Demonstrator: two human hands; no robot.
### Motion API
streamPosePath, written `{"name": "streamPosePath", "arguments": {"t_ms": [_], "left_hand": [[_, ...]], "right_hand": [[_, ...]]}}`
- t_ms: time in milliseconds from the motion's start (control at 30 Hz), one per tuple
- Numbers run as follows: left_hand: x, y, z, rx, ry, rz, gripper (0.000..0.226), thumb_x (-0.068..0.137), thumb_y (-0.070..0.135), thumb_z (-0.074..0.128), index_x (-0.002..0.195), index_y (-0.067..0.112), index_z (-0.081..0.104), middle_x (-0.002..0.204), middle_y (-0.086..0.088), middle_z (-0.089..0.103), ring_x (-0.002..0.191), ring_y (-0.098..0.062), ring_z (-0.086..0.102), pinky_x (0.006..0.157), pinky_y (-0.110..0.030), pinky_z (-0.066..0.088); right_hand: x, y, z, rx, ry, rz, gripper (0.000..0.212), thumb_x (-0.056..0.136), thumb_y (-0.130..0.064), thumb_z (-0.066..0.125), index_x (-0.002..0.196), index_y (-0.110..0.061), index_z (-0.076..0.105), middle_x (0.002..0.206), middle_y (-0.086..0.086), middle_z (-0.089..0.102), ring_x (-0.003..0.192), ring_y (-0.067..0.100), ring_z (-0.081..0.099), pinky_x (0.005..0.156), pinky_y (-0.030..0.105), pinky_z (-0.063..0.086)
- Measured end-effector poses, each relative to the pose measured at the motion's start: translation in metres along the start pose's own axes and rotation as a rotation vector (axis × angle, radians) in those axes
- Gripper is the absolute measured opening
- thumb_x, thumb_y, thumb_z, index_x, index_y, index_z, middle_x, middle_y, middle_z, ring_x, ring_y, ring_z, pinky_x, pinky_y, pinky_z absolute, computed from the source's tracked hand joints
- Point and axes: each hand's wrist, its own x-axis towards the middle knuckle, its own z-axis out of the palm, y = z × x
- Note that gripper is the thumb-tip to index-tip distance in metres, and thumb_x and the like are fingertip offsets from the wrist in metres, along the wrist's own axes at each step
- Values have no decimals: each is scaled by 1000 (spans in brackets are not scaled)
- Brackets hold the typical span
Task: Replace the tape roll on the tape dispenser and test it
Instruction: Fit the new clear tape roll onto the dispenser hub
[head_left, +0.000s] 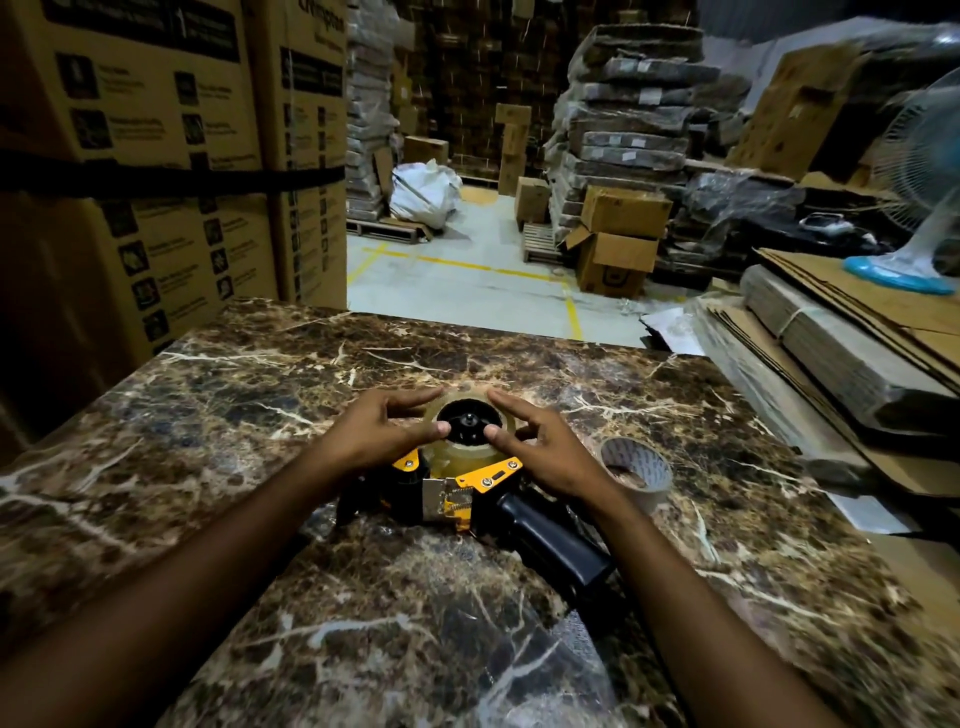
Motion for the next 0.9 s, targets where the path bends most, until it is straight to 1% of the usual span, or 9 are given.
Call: {"name": "streamPosePath", "arguments": {"t_ms": [67,167,400,500,600,700,767,800,900], "left_hand": [[-10,-7,1,-28,51,42,61,89,25,83,146,31,63,152,3,61,134,-18,62,105,-46,57],[-19,-13,6,-98,132,84,62,87,30,83,146,32,63,143,2,65,131,-14,63,99,-42,60],[-3,-15,-11,-76,262,91,57,88,33,84,142,37,66,136,-3,73,120,-13,69,98,-41,60],[-7,-19,-14,-75,263,123,54,88,30,84,140,34,68,137,-4,73,121,-9,70,100,-37,60],[-17,-23,-8,-126,248,164,49,89,25,83,136,29,72,141,4,71,126,-4,67,101,-31,60],[-22,-30,-6,-116,245,196,43,89,31,83,131,33,75,142,8,69,136,-7,61,114,-47,52],[-24,-31,-7,-80,252,201,40,88,33,83,128,34,77,145,5,68,142,-4,54,121,-50,43],[-26,-30,-7,-66,252,191,39,89,30,83,127,33,78,148,2,66,145,-3,51,122,-49,41],[-37,-24,-8,-42,239,180,34,88,26,84,121,35,80,156,-5,58,150,-5,44,117,-41,42]], "right_hand": [[-4,2,4,11,48,21,52,99,-25,65,150,-21,53,159,1,47,141,27,49,115,49,43],[-4,7,13,42,171,31,46,98,-23,67,144,-24,60,151,1,56,135,27,56,111,52,47],[-6,2,50,138,440,60,40,98,-19,66,138,-20,66,143,1,64,132,19,58,108,43,50],[-6,1,51,124,447,76,42,97,-23,68,139,-22,65,143,-1,63,133,15,57,108,39,51],[-9,2,49,104,442,84,45,95,-30,71,139,-25,65,141,-6,65,127,17,62,103,42,54],[-12,3,51,92,473,79,46,91,-34,74,136,-27,67,136,-8,67,120,14,66,92,30,59],[-14,3,51,65,496,63,46,90,-35,76,134,-27,69,133,-8,69,117,11,66,82,18,56],[-15,2,51,59,502,61,46,89,-35,76,134,-27,69,132,-8,69,116,11,66,79,17,55],[-16,1,51,65,496,62,47,89,-36,76,134,-28,69,133,-8,68,118,13,65,82,24,58]]}}
